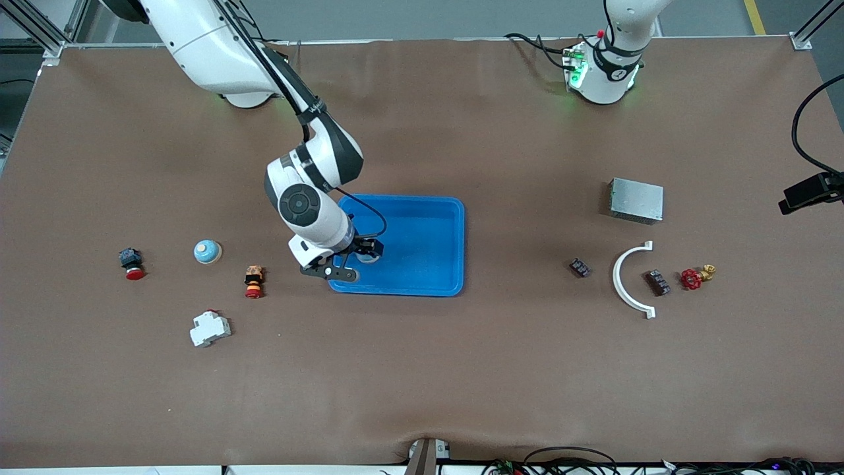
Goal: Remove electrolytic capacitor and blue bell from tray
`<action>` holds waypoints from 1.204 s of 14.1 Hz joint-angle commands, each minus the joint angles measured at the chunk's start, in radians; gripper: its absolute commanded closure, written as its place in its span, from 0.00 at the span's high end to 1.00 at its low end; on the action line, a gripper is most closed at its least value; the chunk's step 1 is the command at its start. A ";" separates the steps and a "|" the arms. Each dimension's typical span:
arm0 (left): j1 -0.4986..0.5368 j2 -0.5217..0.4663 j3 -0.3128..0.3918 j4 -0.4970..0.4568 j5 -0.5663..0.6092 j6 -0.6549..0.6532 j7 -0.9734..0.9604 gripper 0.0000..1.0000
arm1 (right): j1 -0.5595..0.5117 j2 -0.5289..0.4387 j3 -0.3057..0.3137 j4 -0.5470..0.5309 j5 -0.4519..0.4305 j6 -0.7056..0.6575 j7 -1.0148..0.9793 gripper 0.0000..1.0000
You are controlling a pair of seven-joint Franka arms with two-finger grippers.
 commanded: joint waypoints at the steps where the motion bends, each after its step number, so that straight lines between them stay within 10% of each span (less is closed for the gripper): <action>1: -0.013 -0.080 0.003 -0.011 -0.056 -0.025 0.035 1.00 | 0.031 0.035 -0.015 0.022 0.005 0.026 0.025 1.00; 10: -0.643 -0.268 0.643 -0.203 -0.199 -0.001 0.010 1.00 | 0.065 0.074 -0.025 0.011 -0.018 0.041 0.024 1.00; 17: -0.672 -0.280 0.644 -0.207 -0.201 0.001 -0.065 1.00 | 0.072 0.081 -0.028 0.006 -0.037 0.044 0.025 1.00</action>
